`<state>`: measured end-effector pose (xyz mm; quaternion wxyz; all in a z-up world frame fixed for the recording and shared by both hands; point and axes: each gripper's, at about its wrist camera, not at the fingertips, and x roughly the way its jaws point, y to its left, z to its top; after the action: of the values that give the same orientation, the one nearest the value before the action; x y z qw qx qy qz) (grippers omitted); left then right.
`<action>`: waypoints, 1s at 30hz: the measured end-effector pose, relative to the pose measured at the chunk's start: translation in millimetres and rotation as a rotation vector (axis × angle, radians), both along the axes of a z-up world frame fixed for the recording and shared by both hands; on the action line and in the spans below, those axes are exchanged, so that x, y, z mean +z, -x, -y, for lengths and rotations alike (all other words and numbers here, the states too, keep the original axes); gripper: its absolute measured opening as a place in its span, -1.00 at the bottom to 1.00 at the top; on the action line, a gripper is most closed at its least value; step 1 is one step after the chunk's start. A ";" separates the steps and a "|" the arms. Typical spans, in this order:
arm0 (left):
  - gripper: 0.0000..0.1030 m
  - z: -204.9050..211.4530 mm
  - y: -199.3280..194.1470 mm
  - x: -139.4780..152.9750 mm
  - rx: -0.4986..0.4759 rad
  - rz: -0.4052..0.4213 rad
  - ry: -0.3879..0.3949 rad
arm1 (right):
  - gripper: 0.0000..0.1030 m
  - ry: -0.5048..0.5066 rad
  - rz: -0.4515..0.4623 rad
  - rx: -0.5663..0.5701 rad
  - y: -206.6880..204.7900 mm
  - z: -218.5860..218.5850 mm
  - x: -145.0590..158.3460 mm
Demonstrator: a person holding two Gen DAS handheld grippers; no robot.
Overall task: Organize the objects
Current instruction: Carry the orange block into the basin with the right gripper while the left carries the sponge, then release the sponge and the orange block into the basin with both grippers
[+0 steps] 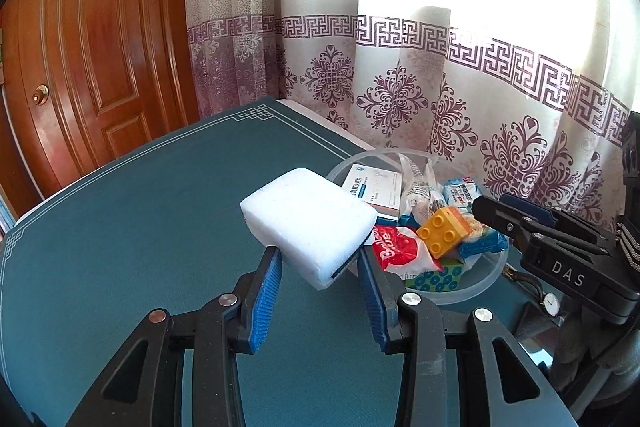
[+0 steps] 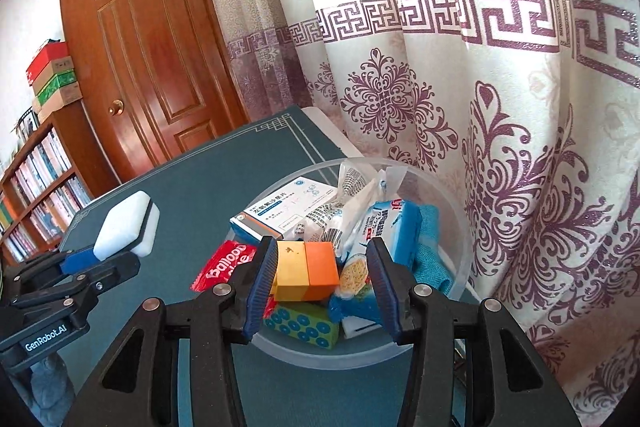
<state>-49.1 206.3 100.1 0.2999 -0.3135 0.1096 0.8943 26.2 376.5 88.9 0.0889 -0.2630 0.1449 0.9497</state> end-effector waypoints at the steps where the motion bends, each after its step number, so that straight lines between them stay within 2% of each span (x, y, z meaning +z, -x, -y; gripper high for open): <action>1: -0.19 -5.2 -0.6 1.3 -0.012 -0.006 0.003 | -0.07 0.002 -0.003 -0.002 -2.2 -0.4 2.0; 6: -0.19 -29.7 -1.3 7.1 -0.071 -0.027 0.010 | -0.07 -0.059 0.012 0.004 -15.7 3.0 5.3; 11: -0.18 -57.4 3.6 5.5 -0.122 -0.007 0.019 | -0.07 -0.093 0.049 0.014 -32.1 -0.2 -4.5; 19: -0.18 -97.8 12.7 -4.4 -0.184 0.054 0.027 | -0.06 -0.072 0.048 0.018 -47.3 -10.6 -10.0; 26: -0.17 -118.7 21.0 -14.9 -0.197 0.099 0.040 | -0.06 -0.069 0.043 0.016 -50.1 -16.0 -12.5; 29: -0.12 -122.7 23.0 -18.1 -0.193 0.112 0.045 | -0.06 -0.065 0.046 0.015 -50.0 -18.3 -13.4; 30: -0.01 -123.0 23.9 -18.9 -0.190 0.119 0.046 | -0.06 -0.062 0.046 0.014 -49.8 -19.2 -13.4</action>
<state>-72.9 329.4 81.3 0.3819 -0.3609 0.1411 0.8390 76.0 395.7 75.5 0.0938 -0.2827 0.1115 0.9481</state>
